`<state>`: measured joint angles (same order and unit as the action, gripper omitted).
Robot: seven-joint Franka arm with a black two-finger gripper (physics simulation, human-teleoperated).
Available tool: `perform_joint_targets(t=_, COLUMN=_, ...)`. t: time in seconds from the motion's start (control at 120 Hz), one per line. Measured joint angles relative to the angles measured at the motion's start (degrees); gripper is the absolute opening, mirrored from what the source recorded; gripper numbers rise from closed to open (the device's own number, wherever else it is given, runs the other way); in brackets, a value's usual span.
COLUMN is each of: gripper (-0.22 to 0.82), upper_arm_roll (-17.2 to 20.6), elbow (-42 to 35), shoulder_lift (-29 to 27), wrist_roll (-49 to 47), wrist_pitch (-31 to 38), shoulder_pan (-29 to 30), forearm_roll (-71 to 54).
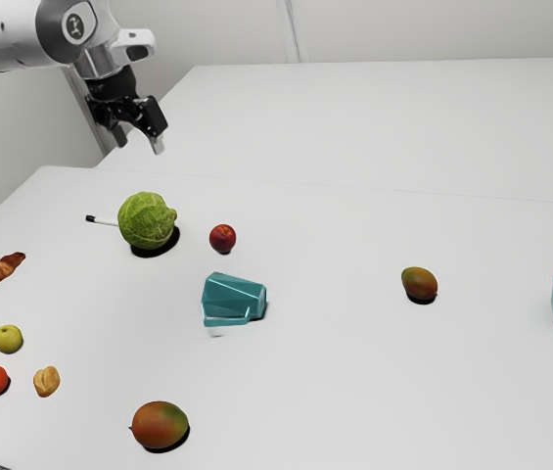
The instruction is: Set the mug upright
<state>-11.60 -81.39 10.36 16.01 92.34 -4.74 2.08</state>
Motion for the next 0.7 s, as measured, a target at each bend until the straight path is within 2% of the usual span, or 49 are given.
perform_joint_targets(t=0.133, gripper=0.60, upper_arm_roll=-0.4, elbow=-1.7, shoulder_lift=-0.1, wrist_roll=0.3, wrist_pitch=0.8, shoulder_pan=0.0, forearm_roll=0.6)
perform_joint_targets(t=0.208, gripper=0.60, upper_arm_roll=-2.2, elbow=-3.1, shoulder_lift=1.2, wrist_roll=0.5, wrist_pitch=1.1, shoulder_pan=-0.1, forearm_roll=4.0)
perform_joint_targets(t=0.358, gripper=0.60, upper_arm_roll=-3.8, elbow=-15.5, shoulder_lift=-0.2, wrist_roll=0.4, wrist_pitch=4.5, shoulder_pan=-0.2, forearm_roll=15.5)
perform_joint_targets(t=0.5, gripper=0.60, upper_arm_roll=-2.8, elbow=-26.5, shoulder_lift=-2.5, wrist_roll=0.1, wrist_pitch=11.6, shoulder_pan=-0.3, forearm_roll=23.3)
perform_joint_targets(t=0.7, gripper=0.60, upper_arm_roll=-2.6, elbow=-28.8, shoulder_lift=-0.4, wrist_roll=1.1, wrist_pitch=13.2, shoulder_pan=0.0, forearm_roll=32.3)
